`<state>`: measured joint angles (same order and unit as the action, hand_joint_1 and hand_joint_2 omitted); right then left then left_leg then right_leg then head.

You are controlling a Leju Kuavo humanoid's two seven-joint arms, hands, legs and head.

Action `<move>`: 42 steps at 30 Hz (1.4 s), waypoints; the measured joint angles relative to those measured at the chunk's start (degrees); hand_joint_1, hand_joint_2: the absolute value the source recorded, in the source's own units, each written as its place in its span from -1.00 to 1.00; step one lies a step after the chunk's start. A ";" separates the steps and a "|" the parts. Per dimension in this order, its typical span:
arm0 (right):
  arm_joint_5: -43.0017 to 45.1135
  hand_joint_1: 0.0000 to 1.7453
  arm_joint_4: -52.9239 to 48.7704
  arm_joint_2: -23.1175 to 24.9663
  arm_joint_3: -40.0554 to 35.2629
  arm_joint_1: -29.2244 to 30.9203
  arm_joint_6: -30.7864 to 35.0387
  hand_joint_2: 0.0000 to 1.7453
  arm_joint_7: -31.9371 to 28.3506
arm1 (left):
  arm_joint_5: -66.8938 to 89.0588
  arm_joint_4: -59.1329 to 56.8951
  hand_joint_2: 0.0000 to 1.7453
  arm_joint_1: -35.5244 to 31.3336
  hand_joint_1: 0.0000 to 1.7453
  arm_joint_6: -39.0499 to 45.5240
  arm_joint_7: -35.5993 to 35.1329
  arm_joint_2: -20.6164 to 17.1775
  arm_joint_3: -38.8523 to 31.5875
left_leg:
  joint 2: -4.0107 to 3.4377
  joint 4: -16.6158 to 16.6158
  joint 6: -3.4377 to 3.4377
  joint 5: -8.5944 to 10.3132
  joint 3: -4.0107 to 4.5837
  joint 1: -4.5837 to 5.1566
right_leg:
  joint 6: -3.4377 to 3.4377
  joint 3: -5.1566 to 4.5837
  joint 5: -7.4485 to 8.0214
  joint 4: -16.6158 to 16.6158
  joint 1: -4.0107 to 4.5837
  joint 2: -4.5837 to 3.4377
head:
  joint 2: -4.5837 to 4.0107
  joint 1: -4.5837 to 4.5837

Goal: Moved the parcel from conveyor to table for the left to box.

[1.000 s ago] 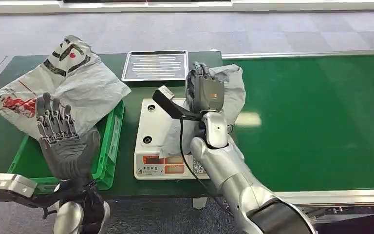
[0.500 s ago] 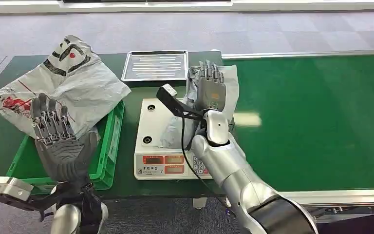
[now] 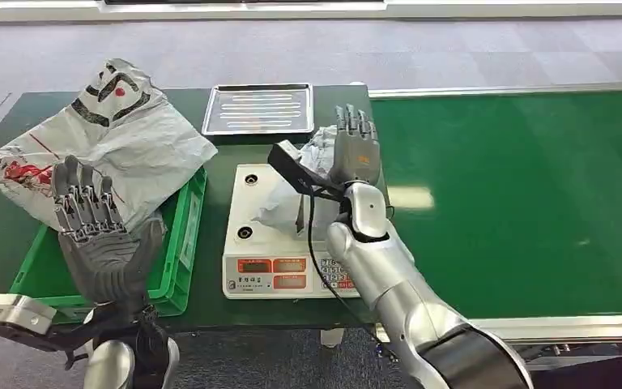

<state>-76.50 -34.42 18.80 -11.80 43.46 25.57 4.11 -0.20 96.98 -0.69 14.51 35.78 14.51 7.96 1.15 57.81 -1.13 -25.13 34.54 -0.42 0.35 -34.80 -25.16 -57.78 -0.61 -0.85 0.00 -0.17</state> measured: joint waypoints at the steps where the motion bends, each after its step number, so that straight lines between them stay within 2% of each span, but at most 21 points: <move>1: 0.48 -1.00 -0.53 0.00 0.02 -0.28 1.01 1.00 -0.99 | 0.04 0.02 1.00 0.10 -1.00 0.04 0.02 0.00 -0.02 | 0.00 0.00 0.00 0.00 0.00 0.00 | 0.00 0.00 0.00 0.00 0.00 0.00 | 0.00 0.00; 2: 1.21 -1.00 -1.41 -0.02 0.02 -0.86 2.92 1.00 -2.41 | 0.09 0.13 1.00 0.27 -1.00 0.07 0.07 0.00 -0.04 | 0.00 0.00 0.00 0.00 0.00 0.00 | 0.00 0.00 0.00 0.00 0.00 0.00 | 0.00 0.02; 3: 2.48 -1.00 -3.56 -0.07 0.02 -1.71 7.62 1.00 -5.75 | 0.18 0.31 1.00 0.53 -1.00 0.15 0.22 0.00 -0.07 | 0.01 0.00 0.00 0.00 0.00 0.00 | 0.00 -0.01 0.00 0.00 0.00 0.01 | 0.00 0.02; 5: 3.12 -1.00 -9.41 -0.04 0.41 -4.08 12.64 1.00 -12.75 | 0.35 0.52 1.00 0.78 -1.00 0.46 0.41 0.00 -0.09 | 0.02 0.02 0.00 0.00 -0.01 0.00 | 0.00 -0.02 0.00 0.00 0.01 0.01 | 0.00 0.00; 6: 5.05 -1.00 -17.16 0.21 1.24 -7.26 13.96 1.00 -19.44 | 0.85 0.57 1.00 0.81 -1.00 0.63 0.57 0.00 -0.09 | 0.11 0.03 0.00 -0.01 0.03 0.00 | 0.00 -0.02 -0.02 0.00 0.00 0.08 | 0.00 0.02; 8: 8.62 -1.00 -30.50 0.85 2.64 -11.61 14.88 1.00 -28.30 | 2.12 0.57 1.00 0.92 -1.00 1.31 0.92 -0.02 -0.09 | 0.20 0.03 0.03 -0.04 0.09 0.00 | 0.01 -0.03 -0.08 0.00 0.00 0.20 | 0.00 0.00; 11: 14.78 -1.00 -47.33 1.09 3.19 -16.27 14.90 1.00 -33.71 | 5.67 0.50 1.00 0.84 -1.00 2.62 1.07 -0.04 -0.09 | 0.17 0.03 0.13 -0.18 0.01 0.00 | 0.05 0.01 -0.20 0.02 -0.01 0.21 | 0.00 0.00; 16: 25.80 -1.00 -68.39 1.31 4.02 -22.28 14.79 1.00 -42.14 | 16.55 -0.15 1.00 -1.13 -1.00 4.74 -0.64 -0.33 0.28 | 0.08 0.06 0.14 -0.20 -0.03 0.02 | 0.06 -0.02 -0.19 0.06 -0.07 0.19 | 0.00 0.02; 19: 30.47 -1.00 -79.64 0.83 4.09 -24.90 14.64 1.00 -43.84 | 28.60 -2.63 1.00 -5.90 -1.00 4.09 -6.06 -0.89 2.06 | 0.15 0.07 0.18 -0.19 -0.03 0.03 | 0.10 0.01 -0.16 0.07 -0.07 0.28 | 0.00 0.00; 23: 32.15 -1.00 -88.46 0.33 3.80 -27.01 14.53 1.00 -44.15 | 44.15 -9.08 1.00 -14.33 -1.00 -0.81 -13.78 -1.88 5.62 | 0.02 0.07 0.15 -0.17 -0.08 0.03 | 0.10 0.04 -0.02 0.07 -0.08 0.11 | 0.00 0.00; 26: 32.87 -1.00 -90.29 0.07 3.39 -27.69 14.47 1.00 -44.17 | 57.30 -16.16 1.00 -21.00 -1.00 -4.79 -18.65 -2.71 10.08 | -0.04 0.07 0.15 -0.12 -0.11 0.03 | 0.08 0.05 0.06 0.07 -0.08 0.05 | 0.00 0.00; 32: 33.53 -1.00 -90.40 0.04 3.10 -27.68 14.42 1.00 -44.15 | 73.75 -35.01 1.00 -31.55 -1.00 -5.20 -23.13 -2.64 18.87 | -0.14 0.08 0.15 -0.03 -0.13 0.04 | 0.09 0.05 0.15 0.07 -0.08 -0.06 | 0.00 0.00; 42: 33.51 -1.00 -90.32 0.02 3.10 -27.77 14.38 1.00 -44.15 | 76.52 -53.36 1.00 -38.44 -1.00 -4.87 -23.15 -1.21 25.09 | -0.21 0.07 0.15 -0.06 -0.08 0.03 | 0.05 0.00 0.10 0.06 -0.05 -0.19 | 0.00 0.00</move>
<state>-42.99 -124.74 18.82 -8.70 15.70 39.95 -40.04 76.32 43.61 -39.13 9.64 12.63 13.31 33.04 0.94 57.89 -0.98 -25.19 34.46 -0.39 0.40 -34.80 -25.06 -57.72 -0.66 -1.04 0.00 -0.17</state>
